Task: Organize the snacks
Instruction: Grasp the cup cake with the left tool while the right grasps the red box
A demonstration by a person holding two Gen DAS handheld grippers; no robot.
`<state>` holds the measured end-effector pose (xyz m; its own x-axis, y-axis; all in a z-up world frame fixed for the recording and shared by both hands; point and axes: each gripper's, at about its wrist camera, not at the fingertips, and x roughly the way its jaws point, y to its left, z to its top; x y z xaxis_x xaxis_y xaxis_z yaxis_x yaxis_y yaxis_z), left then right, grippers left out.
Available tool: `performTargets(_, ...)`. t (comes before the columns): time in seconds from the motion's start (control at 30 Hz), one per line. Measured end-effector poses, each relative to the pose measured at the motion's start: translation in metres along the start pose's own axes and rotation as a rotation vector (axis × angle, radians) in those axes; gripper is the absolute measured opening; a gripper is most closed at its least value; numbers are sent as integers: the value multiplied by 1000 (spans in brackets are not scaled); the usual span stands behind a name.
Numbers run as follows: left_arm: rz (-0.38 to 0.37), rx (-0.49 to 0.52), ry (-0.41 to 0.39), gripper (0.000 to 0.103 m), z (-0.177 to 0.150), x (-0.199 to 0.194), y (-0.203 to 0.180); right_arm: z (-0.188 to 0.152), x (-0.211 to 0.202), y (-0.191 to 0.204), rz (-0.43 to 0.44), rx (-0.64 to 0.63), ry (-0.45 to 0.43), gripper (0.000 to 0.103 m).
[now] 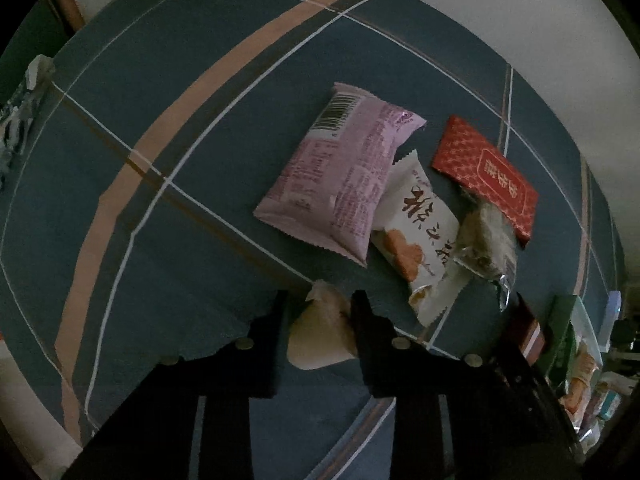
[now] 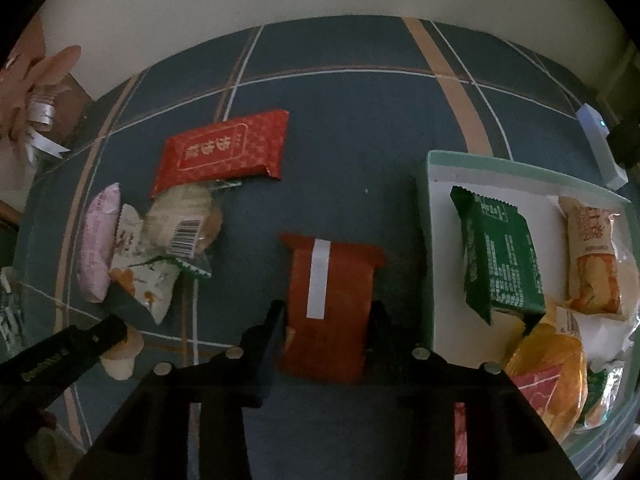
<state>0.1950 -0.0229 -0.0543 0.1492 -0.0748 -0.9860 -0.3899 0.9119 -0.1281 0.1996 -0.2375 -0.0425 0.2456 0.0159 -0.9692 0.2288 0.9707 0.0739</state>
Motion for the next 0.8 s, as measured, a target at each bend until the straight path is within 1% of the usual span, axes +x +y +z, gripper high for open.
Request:
performTargets(0.2,-28,-7,11,31,-4,0,-1,-1,-3,7,8,-8,15,42)
performTargets(0.3,-33,-7,16,33,-2,0,7,-3,1,10,11,-13,30,42)
performTargets(0.33,-24,-4,14,41,-3,-1,9,-4,3,13,7,-19,31,42)
performTargets(0.37,-17,-1,12,57,-3,-3,12,-6,2,15,2,-26,30,42)
performTargets(0.4,-11,2,9,64,-2,-3,13,-7,2,17,-2,-32,30,42)
performTargets(0.43,-12,3,5,69,-3,-4,15,-9,3,21,-8,-41,31,42)
performTargets(0.6,-6,-10,11,69,-7,-6,29,-18,3,32,-8,-52,42,42)
performTargets(0.8,-44,-34,46,69,-16,-3,38,-29,1,35,11,-44,59,42)
